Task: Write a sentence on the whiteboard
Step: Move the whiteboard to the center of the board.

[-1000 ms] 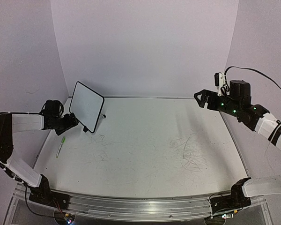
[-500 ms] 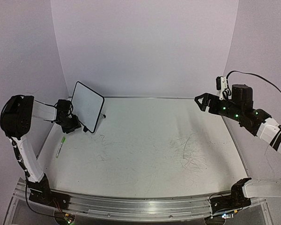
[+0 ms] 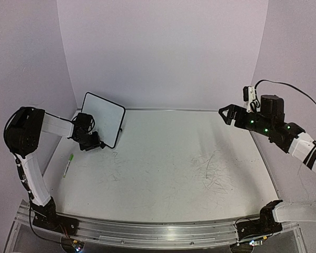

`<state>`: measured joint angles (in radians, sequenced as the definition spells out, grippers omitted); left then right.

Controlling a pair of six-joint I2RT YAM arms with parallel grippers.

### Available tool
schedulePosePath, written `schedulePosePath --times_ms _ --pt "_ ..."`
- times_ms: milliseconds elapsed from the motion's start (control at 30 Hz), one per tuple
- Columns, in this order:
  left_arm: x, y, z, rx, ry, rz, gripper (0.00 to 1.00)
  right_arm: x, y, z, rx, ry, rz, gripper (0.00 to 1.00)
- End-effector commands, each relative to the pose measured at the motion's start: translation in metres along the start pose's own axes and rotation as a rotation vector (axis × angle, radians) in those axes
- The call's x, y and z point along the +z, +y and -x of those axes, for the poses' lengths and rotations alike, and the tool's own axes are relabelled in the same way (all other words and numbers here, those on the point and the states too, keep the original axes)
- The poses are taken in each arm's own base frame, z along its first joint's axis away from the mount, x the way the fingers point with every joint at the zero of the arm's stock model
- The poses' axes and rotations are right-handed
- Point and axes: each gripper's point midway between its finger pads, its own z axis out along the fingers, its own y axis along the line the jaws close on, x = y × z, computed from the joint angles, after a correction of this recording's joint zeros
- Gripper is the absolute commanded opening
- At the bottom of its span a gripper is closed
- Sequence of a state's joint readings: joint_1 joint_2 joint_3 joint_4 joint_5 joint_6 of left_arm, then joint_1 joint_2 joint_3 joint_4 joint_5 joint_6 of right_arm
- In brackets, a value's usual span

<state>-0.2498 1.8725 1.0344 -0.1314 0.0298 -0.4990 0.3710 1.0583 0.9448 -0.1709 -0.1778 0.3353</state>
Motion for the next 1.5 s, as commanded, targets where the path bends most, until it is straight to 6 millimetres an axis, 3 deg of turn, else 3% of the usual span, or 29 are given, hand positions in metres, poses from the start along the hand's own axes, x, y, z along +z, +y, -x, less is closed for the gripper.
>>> schedulePosePath --times_ms 0,133,300,367,467,633,767,867,967,1233,1367,1467 --pt "-0.011 -0.063 -0.008 0.063 -0.007 -0.115 0.32 0.01 0.001 -0.007 0.026 0.0 0.025 0.98" --pt "-0.008 -0.086 -0.013 0.06 0.01 -0.163 0.32 0.017 0.001 -0.016 0.042 0.028 0.038 0.98" --pt "-0.005 -0.132 -0.028 0.117 0.021 -0.244 0.34 0.026 -0.001 -0.024 0.049 0.049 0.025 0.98" --pt "-0.01 -0.138 -0.03 0.128 0.005 -0.24 0.34 0.032 0.001 -0.028 0.053 0.066 0.025 0.98" --pt "-0.019 -0.125 -0.03 0.156 -0.033 -0.194 0.46 0.038 0.008 -0.033 0.049 0.086 0.038 0.98" --pt "-0.035 -0.078 -0.025 0.256 -0.097 0.007 0.61 0.04 0.012 -0.032 0.044 0.079 0.04 0.98" --pt "-0.043 -0.049 -0.016 0.294 -0.118 0.065 0.59 0.041 0.013 -0.031 0.042 0.075 0.045 0.98" --pt "-0.035 -0.025 -0.01 0.319 -0.098 0.088 0.57 0.04 0.015 -0.032 0.044 0.075 0.055 0.98" --pt "-0.024 -0.025 -0.009 0.383 -0.085 0.057 0.57 0.037 0.015 -0.036 0.046 0.068 0.061 0.98" --pt "-0.013 -0.062 0.005 0.541 -0.157 -0.101 0.52 0.033 0.017 -0.04 0.086 0.024 0.103 0.98" --pt "-0.004 -0.075 -0.003 0.571 -0.119 -0.176 0.52 0.031 0.019 -0.035 0.082 0.008 0.106 0.98" --pt "0.0 -0.075 0.003 0.57 -0.131 -0.154 0.5 0.028 0.022 -0.029 0.076 -0.008 0.115 0.98"
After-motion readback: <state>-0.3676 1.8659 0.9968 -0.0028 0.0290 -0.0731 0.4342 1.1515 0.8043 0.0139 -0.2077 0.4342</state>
